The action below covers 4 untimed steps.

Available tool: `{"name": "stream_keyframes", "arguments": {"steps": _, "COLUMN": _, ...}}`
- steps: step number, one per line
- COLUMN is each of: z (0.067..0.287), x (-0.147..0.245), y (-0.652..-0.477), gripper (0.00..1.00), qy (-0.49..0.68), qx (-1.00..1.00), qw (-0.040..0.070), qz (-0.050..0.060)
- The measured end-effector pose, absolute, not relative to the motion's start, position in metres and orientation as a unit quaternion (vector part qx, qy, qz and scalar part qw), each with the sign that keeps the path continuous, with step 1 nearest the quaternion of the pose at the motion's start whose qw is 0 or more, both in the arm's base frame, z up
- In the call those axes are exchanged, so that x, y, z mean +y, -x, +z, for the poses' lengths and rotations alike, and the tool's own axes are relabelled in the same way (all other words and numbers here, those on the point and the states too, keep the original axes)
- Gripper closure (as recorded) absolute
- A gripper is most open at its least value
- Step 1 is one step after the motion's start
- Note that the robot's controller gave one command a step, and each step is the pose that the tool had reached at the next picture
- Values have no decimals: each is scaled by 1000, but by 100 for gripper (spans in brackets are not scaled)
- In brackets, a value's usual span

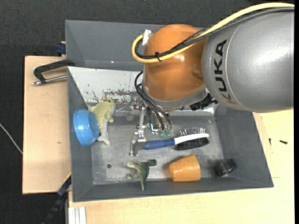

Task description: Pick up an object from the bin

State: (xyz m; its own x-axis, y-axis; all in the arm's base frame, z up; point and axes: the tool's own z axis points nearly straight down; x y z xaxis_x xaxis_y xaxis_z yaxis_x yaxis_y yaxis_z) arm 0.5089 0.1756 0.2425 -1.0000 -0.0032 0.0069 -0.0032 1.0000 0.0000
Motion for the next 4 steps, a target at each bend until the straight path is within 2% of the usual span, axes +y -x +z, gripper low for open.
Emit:
{"name": "stream_keyframes", "arguments": {"steps": 1, "z": 70, "x": 14, "y": -561, "gripper": 0, "qy": -109, "qx": -994, "qw": -3, "qz": -1}}
{"name": "stream_keyframes", "arguments": {"steps": 2, "z": 103, "x": 12, "y": -560, "gripper": 0, "qy": -122, "qx": -992, "qw": -5, "qz": 0}}
{"name": "stream_keyframes", "arguments": {"steps": 3, "z": 110, "x": -42, "y": -579, "gripper": 0, "qy": -128, "qx": -992, "qw": -4, "qz": 2}}
{"name": "stream_keyframes", "arguments": {"steps": 4, "z": 73, "x": -20, "y": -581, "gripper": 0, "qy": -195, "qx": -981, "qw": 1, "qz": 1}}
